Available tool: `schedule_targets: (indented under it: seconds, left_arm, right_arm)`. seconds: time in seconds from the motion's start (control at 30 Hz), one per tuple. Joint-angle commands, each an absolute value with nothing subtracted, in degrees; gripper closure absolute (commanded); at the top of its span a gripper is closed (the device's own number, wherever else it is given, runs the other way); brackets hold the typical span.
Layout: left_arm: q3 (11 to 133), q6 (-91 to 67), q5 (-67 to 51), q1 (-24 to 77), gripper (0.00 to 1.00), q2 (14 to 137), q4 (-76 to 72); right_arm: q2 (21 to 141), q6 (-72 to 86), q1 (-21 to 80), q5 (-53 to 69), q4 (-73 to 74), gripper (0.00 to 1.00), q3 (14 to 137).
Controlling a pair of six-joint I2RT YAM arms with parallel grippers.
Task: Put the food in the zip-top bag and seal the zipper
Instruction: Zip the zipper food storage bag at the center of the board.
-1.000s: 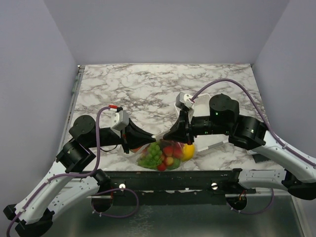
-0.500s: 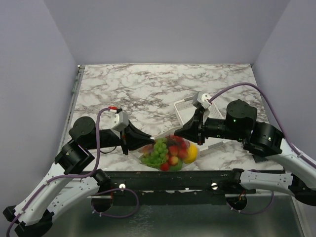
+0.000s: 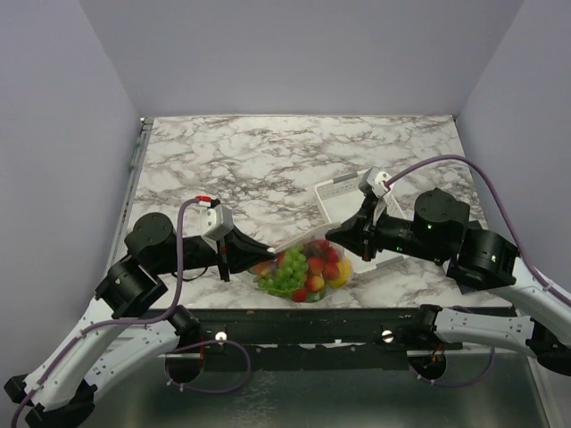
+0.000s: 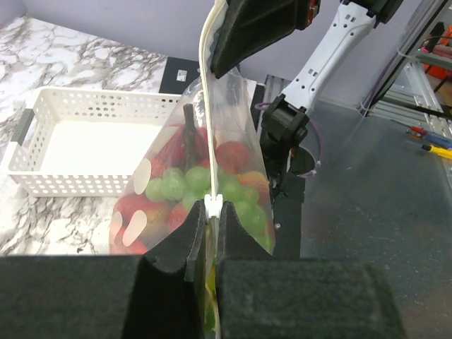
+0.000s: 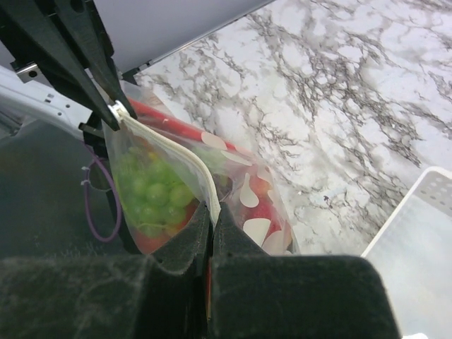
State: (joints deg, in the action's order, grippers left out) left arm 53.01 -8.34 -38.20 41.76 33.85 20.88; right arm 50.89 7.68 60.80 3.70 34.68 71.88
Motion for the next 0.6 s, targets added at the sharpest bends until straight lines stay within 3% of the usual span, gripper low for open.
schedule_targets:
  seconds: [0.0, 0.57]
  left_arm:
    - [54.5, -6.0, -35.8, 41.7, 1.00, 31.0, 24.7]
    - [57.5, -3.0, -28.8, 41.7, 1.00, 25.7, 34.6]
  right_arm:
    - [48.9, 7.7, 60.4, -5.9, 37.7, 0.99, 71.1]
    - [49.5, 9.3, 60.4, -12.8, 36.7, 0.99, 68.0]
